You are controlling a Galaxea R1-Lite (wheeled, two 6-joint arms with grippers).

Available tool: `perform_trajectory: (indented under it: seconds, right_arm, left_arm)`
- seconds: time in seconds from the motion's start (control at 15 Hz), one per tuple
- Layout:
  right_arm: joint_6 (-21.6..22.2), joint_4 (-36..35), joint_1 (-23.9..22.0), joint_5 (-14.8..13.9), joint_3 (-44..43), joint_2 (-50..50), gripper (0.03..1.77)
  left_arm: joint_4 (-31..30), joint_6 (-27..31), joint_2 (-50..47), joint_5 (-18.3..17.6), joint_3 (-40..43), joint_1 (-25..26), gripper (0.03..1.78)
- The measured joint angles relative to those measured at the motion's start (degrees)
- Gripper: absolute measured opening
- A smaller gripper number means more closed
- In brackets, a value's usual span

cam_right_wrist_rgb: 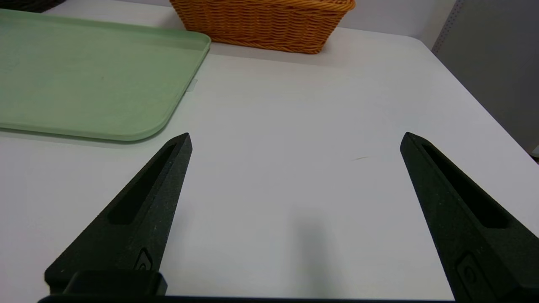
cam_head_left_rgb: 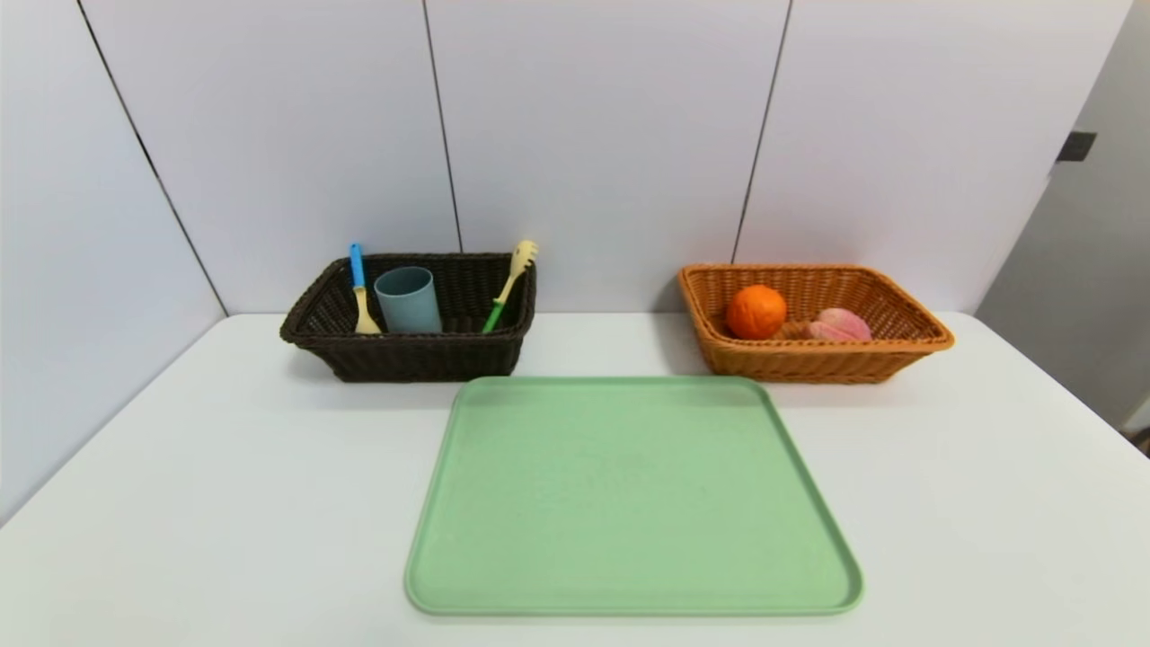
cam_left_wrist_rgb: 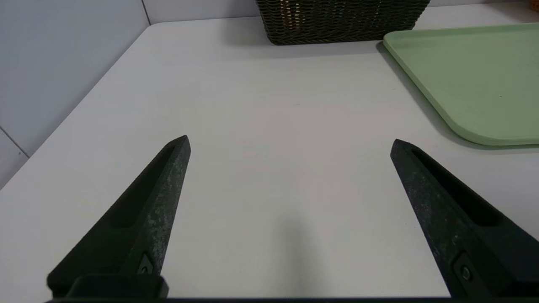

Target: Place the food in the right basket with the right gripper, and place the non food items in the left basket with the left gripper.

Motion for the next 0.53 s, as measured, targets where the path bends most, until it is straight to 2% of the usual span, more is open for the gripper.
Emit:
perform_trajectory:
  seconds: [0.27, 0.53]
  right_arm:
    - [-0.4, 0.2, 0.0, 0.6, 0.0, 0.0, 1.71]
    - [0.9, 0.1, 0.0, 0.0, 0.0, 0.0, 1.71]
  left_arm:
    - [0.0, 0.0, 0.0, 0.0, 0.0, 0.0, 1.69]
    - [0.0, 0.0, 0.0, 0.1, 0.0, 0.0, 1.69]
